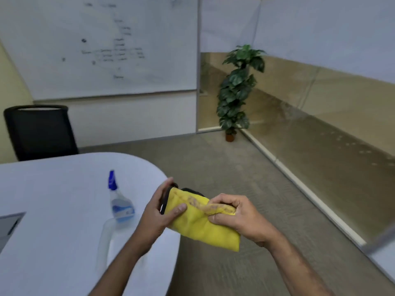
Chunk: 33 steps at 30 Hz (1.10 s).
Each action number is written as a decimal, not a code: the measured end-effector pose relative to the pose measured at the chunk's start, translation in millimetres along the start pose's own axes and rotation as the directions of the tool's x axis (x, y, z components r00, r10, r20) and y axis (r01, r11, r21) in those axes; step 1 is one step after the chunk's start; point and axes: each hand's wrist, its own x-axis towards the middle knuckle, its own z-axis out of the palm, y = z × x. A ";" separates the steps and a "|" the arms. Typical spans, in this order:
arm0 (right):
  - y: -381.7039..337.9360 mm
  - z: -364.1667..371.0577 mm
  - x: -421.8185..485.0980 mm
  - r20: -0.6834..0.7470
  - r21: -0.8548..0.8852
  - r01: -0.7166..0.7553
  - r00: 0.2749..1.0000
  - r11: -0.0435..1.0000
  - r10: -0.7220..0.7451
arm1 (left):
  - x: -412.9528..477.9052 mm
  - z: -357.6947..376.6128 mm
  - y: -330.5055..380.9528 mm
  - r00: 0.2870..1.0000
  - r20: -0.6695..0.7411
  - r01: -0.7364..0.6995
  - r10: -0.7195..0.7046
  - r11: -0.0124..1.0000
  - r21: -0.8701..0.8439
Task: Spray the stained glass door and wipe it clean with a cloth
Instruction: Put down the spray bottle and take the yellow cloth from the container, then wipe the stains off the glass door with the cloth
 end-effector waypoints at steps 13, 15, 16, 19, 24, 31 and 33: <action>40.4 -259.6 -274.9 -0.548 0.012 -0.142 0.827 0.990 0.125 | -29.7 365.0 111.5 0.898 0.385 -0.158 0.212 0.973 -0.167; 46.5 -289.6 -311.9 -0.623 -0.006 -0.165 0.772 0.986 0.125 | -32.9 418.1 126.8 0.871 0.422 -0.178 0.252 0.962 -0.208; 48.9 -304.3 -331.1 -0.658 -0.019 -0.174 0.744 0.985 0.119 | -34.3 445.2 133.8 0.854 0.444 -0.184 0.271 0.956 -0.230; 54.4 -345.9 -385.7 -0.746 -0.058 -0.215 0.659 0.975 0.101 | -38.0 523.3 148.1 0.805 0.515 -0.163 0.296 0.944 -0.288; 67.6 -412.2 -459.4 -0.871 -0.038 -0.246 0.484 0.969 0.089 | -40.6 650.7 155.6 0.730 0.618 -0.105 0.292 0.941 -0.321; 64.9 -493.0 -534.4 -0.986 -0.014 -0.230 0.164 0.973 0.025 | -40.8 816.3 182.9 0.609 0.739 0.001 0.288 0.932 -0.364; 60.1 -519.1 -553.1 -0.996 -0.037 -0.240 0.091 0.970 -0.016 | -41.4 858.3 199.1 0.573 0.767 0.031 0.290 0.927 -0.374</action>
